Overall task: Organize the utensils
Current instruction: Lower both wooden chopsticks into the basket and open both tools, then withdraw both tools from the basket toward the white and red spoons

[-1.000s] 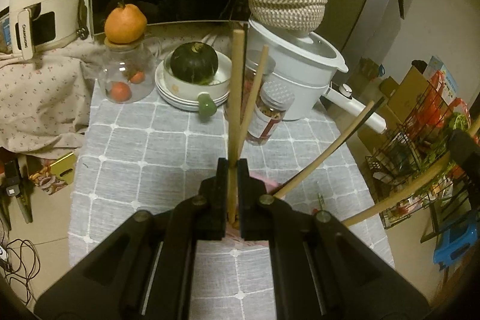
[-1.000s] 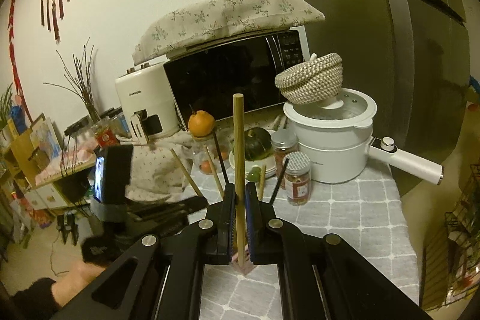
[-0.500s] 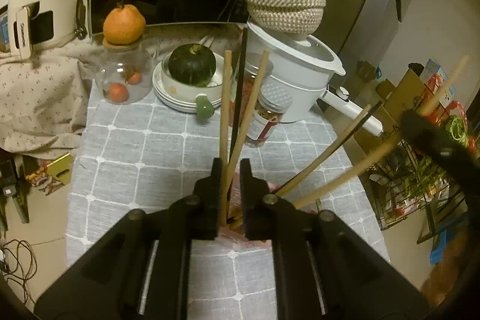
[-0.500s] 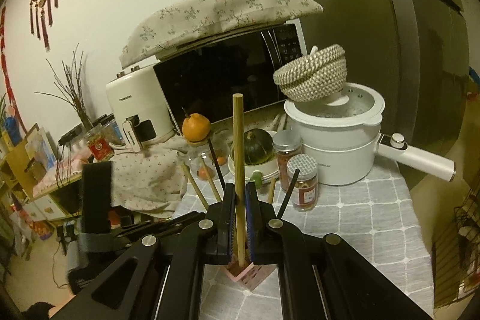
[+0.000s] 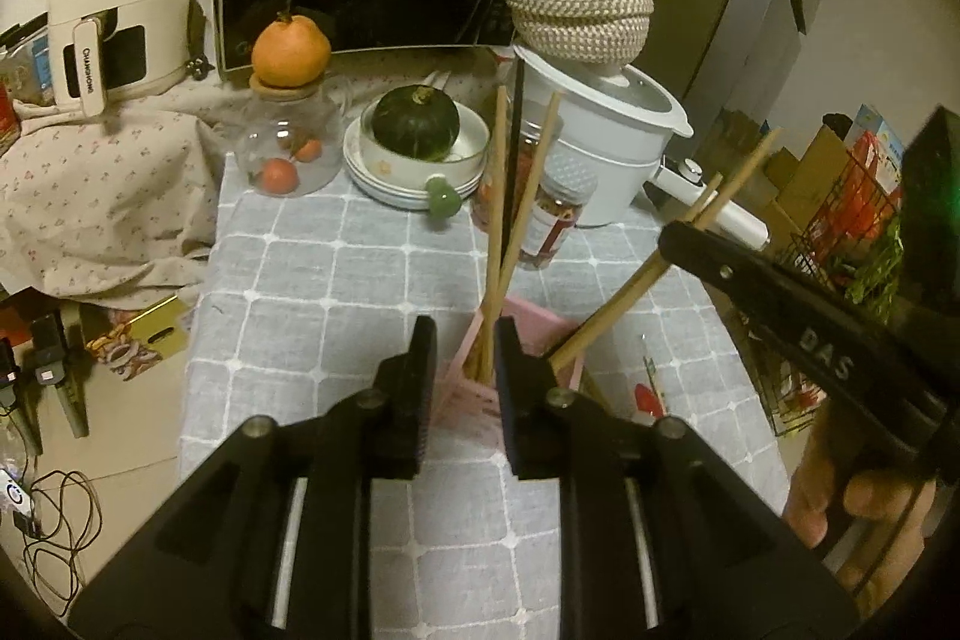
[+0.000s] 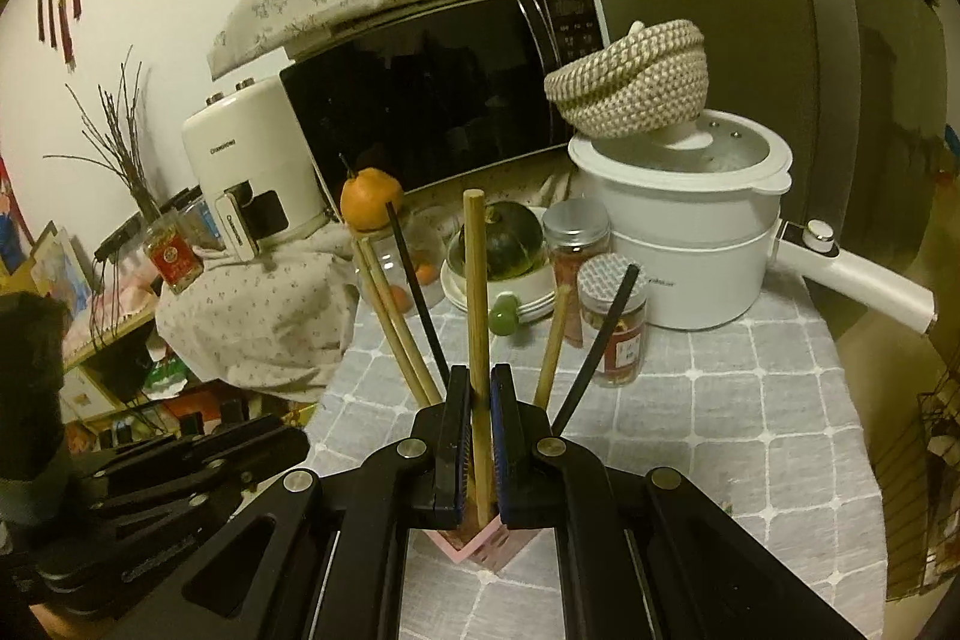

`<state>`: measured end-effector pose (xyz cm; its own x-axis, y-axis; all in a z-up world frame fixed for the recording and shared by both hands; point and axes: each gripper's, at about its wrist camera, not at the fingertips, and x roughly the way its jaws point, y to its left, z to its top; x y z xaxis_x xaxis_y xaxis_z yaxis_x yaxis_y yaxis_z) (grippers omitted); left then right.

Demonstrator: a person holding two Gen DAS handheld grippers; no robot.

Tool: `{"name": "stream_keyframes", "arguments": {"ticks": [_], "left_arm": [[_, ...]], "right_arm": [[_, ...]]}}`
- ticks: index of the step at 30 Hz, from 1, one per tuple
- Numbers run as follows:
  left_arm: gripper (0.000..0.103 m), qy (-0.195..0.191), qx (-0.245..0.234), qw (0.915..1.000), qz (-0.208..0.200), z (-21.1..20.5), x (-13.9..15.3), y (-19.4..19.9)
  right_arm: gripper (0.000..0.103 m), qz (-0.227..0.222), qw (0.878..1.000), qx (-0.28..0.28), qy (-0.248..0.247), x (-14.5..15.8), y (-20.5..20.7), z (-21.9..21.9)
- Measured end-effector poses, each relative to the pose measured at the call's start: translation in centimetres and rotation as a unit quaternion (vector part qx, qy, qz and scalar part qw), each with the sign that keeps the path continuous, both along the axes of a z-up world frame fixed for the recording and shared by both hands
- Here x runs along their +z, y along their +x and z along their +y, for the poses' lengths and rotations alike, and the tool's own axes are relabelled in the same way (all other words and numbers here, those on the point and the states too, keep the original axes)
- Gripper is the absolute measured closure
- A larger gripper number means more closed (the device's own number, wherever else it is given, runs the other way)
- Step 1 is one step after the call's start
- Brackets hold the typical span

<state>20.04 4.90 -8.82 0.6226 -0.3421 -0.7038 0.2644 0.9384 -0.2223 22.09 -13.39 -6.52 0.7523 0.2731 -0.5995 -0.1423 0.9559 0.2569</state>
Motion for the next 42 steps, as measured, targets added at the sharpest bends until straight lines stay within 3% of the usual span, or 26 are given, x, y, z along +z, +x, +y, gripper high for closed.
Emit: {"name": "stream_keyframes", "arguments": {"ticks": [4,6,8,12,14,18,25,30,37,42], "left_arm": [[0.079,0.004,0.002,1.0,0.005,0.2,-0.3,-0.5],[0.072,0.005,0.004,1.0,0.006,0.2,-0.3,-0.8],[0.067,0.005,0.006,1.0,0.006,0.3,-0.3,-1.1],[0.053,0.007,0.009,0.9999,0.011,0.2,-0.4,-1.8],[0.046,0.009,0.012,0.9998,0.012,0.1,-0.4,-2.2],[0.027,0.011,0.02,0.9996,0.02,-0.1,-0.7,-3.1],[0.018,0.016,0.035,0.9985,0.039,-1.2,-1.5,-4.7],[0.008,0.01,0.036,0.9976,0.059,-2.0,-2.6,-5.6],[0.006,0.038,0.01,0.9987,0.032,-3.3,-3.9,-6.6],[0.006,0.033,-0.024,0.9966,0.071,-4.6,-5.6,-6.7]], "right_arm": [[0.095,0.009,1.0,0.002,0.001,-0.2,0.2,0.1],[0.091,0.01,1.0,0.002,0.004,0.0,0.1,0.1],[0.081,0.005,1.0,0.005,0.006,0.3,-0.3,0.0],[0.072,-0.008,1.0,0.014,0.004,1.8,-1.8,-0.3],[0.053,-0.017,1.0,0.013,0.003,2.5,-2.8,-0.8],[0.044,-0.025,1.0,0.011,0.003,3.7,-4.9,-2.3],[0.022,-0.007,0.999,-0.022,-0.022,3.4,-7.5,-5.5],[0.017,0.019,0.998,-0.058,-0.031,1.4,-8.4,-8.1],[0.015,0.064,0.993,-0.077,-0.053,-2.0,-8.4,-10.0],[0.015,0.118,0.987,-0.072,-0.076,-5.2,-7.9,-10.7]]}}
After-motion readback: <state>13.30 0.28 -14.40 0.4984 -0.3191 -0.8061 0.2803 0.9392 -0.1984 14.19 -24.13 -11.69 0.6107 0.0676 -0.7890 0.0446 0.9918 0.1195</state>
